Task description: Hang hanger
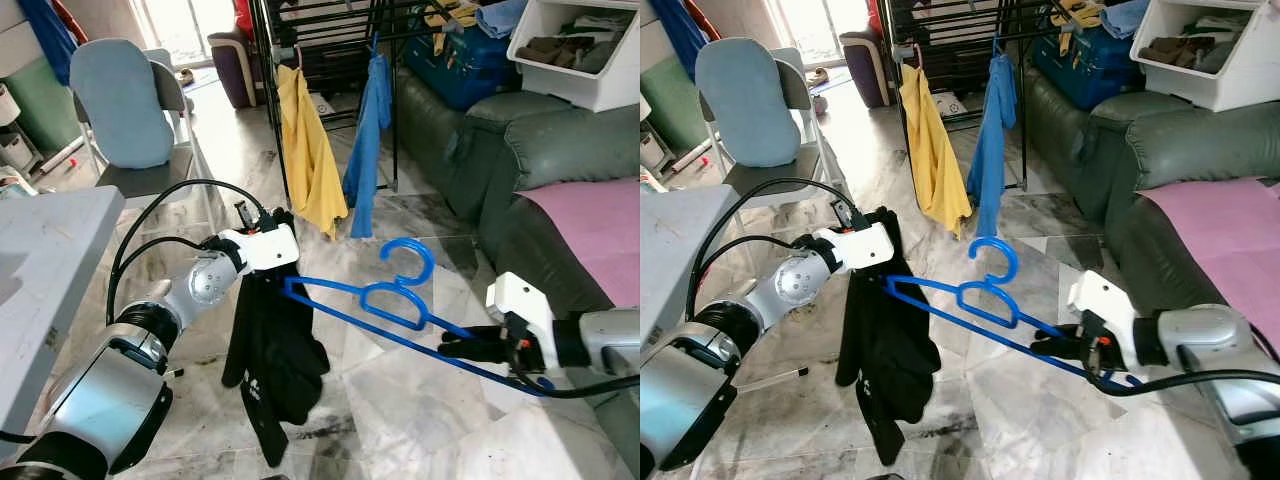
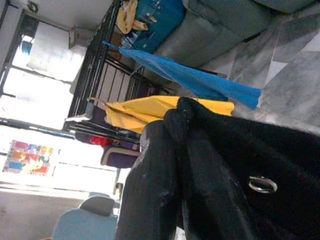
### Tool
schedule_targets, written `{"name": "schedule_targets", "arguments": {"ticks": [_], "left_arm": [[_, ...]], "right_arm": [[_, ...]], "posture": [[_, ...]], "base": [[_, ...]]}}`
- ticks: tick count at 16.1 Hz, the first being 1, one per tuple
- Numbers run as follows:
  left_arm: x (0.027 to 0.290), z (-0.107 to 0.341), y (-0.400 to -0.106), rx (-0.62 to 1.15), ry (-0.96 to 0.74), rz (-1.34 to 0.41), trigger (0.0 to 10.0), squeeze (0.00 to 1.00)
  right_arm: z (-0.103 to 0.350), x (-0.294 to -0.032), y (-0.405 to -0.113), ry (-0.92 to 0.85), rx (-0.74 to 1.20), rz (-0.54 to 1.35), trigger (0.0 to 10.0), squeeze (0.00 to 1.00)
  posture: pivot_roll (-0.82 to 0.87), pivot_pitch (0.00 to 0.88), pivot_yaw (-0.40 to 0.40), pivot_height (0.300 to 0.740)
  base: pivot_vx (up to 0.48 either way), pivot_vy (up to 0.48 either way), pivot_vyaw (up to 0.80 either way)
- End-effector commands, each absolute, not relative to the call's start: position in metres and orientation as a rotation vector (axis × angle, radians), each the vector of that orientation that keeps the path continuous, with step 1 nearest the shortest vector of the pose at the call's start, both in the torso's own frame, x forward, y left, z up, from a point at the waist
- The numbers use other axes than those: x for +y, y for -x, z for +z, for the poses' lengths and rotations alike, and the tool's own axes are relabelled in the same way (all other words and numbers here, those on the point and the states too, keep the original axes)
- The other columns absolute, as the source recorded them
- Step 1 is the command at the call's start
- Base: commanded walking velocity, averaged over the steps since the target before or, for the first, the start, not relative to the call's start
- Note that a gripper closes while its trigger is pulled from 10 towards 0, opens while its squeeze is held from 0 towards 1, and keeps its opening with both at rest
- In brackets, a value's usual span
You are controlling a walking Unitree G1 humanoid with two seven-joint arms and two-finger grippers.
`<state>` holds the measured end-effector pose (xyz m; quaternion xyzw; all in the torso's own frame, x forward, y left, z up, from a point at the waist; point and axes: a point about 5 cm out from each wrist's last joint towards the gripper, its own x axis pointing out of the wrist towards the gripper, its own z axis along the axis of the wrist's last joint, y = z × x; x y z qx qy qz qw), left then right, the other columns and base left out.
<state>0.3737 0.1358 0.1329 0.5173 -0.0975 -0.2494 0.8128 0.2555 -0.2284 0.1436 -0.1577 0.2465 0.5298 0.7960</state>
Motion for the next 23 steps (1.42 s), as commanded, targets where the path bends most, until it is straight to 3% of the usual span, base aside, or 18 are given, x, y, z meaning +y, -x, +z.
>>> {"name": "schedule_targets", "arguments": {"ticks": [1, 7, 16, 18, 20, 23], "left_arm": [[0.139, 0.141, -0.378, -0.211, -1.084, -0.504, 10.0, 0.00], [0.132, 0.156, -0.379, -0.273, -0.971, -0.532, 10.0, 0.00], [0.126, 0.187, -0.365, -0.495, -0.865, -0.699, 10.0, 0.00], [0.102, 0.208, -0.359, -0.591, -0.654, -0.713, 10.0, 0.00], [0.081, 0.223, -0.353, -0.684, -0.646, -0.755, 10.0, 0.00], [0.074, 0.236, -0.355, -0.682, -0.560, -0.723, 10.0, 0.00]], "right_arm": [[0.152, -0.221, -0.262, 0.364, 0.460, 1.133, 10.0, 0.00], [0.141, -0.213, -0.276, 0.422, 0.430, 1.050, 10.0, 0.00], [0.128, -0.239, -0.298, 0.358, 0.371, 0.775, 10.0, 0.00], [0.118, -0.233, -0.302, 0.254, 0.381, 0.760, 10.0, 0.00], [0.111, -0.223, -0.304, 0.186, 0.395, 0.778, 10.0, 0.00], [0.100, -0.220, -0.303, 0.091, 0.429, 0.729, 10.0, 0.00]], "posture": [[-0.14, 0.000, 0.117, 0.740], [-0.12, 0.000, 0.112, 0.740], [-0.11, 0.000, 0.097, 0.740], [-0.10, 0.000, 0.085, 0.740], [-0.10, 0.000, 0.080, 0.740], [-0.11, 0.000, 0.080, 0.740]], "base": [[0.000, 0.000, 0.00], [0.000, 0.000, 0.00], [0.000, 0.000, 0.00], [0.000, 0.000, 0.00], [0.000, 0.000, 0.00], [0.000, 0.000, 0.00]]}}
